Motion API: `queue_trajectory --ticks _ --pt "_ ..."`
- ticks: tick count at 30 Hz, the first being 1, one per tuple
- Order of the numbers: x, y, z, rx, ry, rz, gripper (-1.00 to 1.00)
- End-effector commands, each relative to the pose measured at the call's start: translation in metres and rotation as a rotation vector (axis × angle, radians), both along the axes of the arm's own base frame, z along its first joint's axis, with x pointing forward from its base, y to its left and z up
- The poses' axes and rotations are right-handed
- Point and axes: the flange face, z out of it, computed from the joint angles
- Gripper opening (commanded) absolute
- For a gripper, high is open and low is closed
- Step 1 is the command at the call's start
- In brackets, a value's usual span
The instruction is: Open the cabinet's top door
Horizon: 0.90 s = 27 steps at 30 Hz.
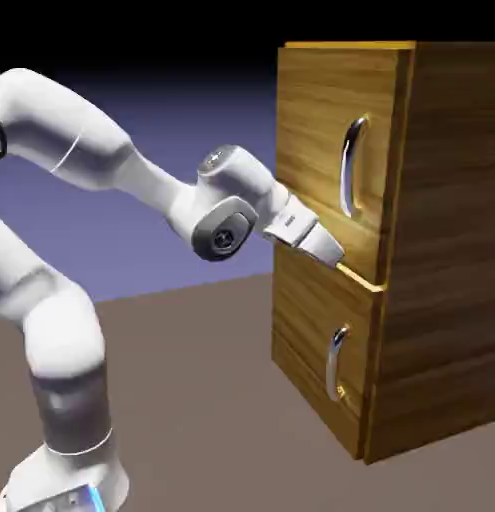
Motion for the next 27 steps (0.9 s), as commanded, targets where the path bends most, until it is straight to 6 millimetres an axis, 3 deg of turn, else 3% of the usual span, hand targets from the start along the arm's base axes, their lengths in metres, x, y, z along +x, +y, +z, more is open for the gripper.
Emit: queue_trajectory --ticks 1,7,22,27 --pt "-0.002 0.015 0.0 -0.045 0.009 0.063 0.0" --pt "-0.024 0.097 -0.002 -0.33 0.027 0.421 0.0" --pt "-0.041 0.082 0.081 -1.113 -0.287 0.914 0.0" --pt "-0.049 0.058 0.104 -1.386 -0.363 1.01 0.0"
